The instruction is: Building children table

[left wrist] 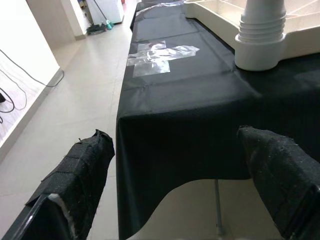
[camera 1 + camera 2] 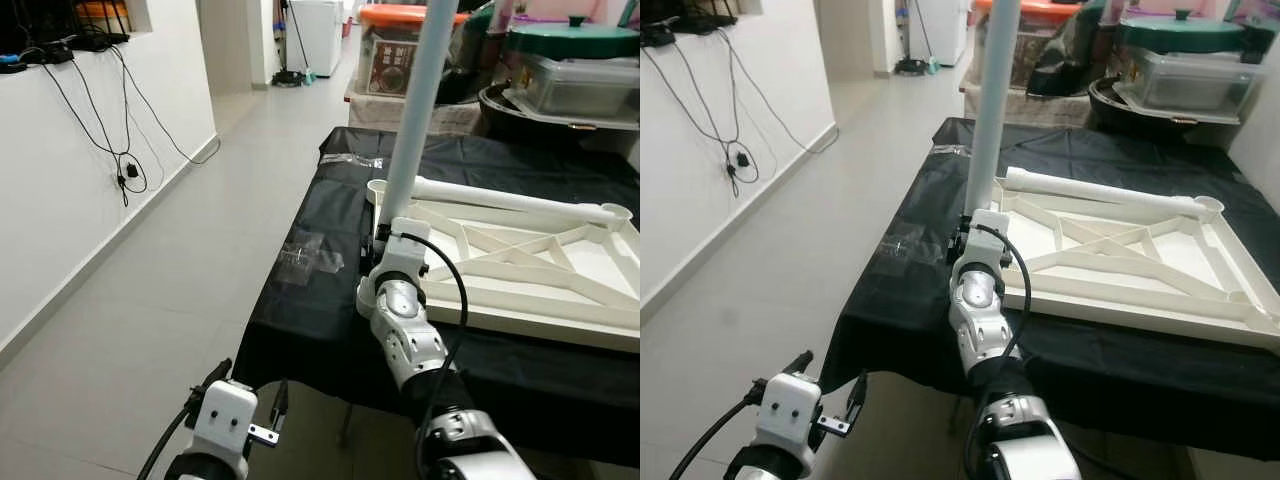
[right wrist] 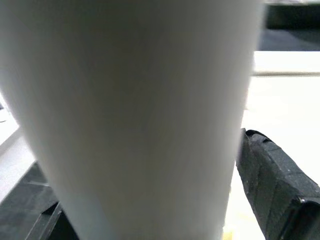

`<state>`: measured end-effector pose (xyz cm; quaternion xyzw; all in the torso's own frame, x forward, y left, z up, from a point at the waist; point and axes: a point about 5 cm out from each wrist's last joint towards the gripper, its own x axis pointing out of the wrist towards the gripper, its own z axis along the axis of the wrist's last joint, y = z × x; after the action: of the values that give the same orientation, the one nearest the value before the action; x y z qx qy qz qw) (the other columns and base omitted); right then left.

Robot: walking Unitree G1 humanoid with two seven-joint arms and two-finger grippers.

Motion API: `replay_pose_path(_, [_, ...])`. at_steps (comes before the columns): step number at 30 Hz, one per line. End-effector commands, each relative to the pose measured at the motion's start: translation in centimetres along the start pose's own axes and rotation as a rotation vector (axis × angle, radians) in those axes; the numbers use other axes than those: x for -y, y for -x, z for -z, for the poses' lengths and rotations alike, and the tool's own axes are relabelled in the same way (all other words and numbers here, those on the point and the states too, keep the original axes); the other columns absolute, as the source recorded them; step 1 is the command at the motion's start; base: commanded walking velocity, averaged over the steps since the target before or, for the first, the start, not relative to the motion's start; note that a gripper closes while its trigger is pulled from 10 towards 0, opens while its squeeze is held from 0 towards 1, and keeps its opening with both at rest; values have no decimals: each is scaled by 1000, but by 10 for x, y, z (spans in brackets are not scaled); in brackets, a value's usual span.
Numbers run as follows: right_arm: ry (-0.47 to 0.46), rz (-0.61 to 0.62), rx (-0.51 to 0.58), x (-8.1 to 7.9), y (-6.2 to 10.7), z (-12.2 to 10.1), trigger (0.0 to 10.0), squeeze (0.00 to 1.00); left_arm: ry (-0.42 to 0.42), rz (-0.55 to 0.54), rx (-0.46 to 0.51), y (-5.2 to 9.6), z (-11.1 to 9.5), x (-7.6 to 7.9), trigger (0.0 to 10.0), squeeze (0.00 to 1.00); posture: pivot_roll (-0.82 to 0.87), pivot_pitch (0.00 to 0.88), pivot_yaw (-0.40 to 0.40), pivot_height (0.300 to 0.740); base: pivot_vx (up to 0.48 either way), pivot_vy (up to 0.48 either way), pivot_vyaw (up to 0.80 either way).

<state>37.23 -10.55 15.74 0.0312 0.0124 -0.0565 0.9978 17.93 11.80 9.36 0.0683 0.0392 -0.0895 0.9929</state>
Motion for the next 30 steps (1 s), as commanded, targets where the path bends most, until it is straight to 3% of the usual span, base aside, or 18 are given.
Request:
replay_pose_path(1, [3,-94,38,-6,-4,-8,10000,0,-5,8,-18,0,4,0,10000,0,113,0,-32,740,0,0,0])
replay_pose_path(2, [-75,-238,34,-7,-8,-12,10000,0,-5,9,-17,-1,4,1,10000,0,107,0,-31,740,0,0,0])
replay_pose_path(5, [-128,-388,41,-9,-11,-17,10000,0,-5,11,-15,-3,4,1,10000,0,110,0,-34,740,0,0,0])
replay_pose_path(7, [-128,-388,41,-9,-11,-17,10000,0,-5,11,-15,-3,4,1,10000,0,110,0,-34,740,0,0,0])
replay_pose_path(11, [-94,-643,86,-3,-18,-33,10000,0,-10,13,-12,-4,5,1,10000,0,112,0,-38,740,0,0,0])
replay_pose_path(14, [-55,-764,98,-2,-20,-41,10000,0,-13,15,-11,-5,5,0,10000,0,117,0,-39,740,0,0,0])
replay_pose_path(20, [-45,-1038,-14,-13,-15,-37,10000,0,-18,17,-11,-6,5,0,10000,0,123,0,-39,740,0,0,0])
replay_pose_path(21, [-28,-1171,-68,-21,-10,-34,10000,0,-19,20,-10,-7,6,0,10000,0,137,0,-46,740,0,0,0])
replay_pose_path(30, [12,-1359,-138,-38,-4,-37,10000,0,-34,46,-8,-9,6,2,10000,0,152,0,-51,740,0,0,0])
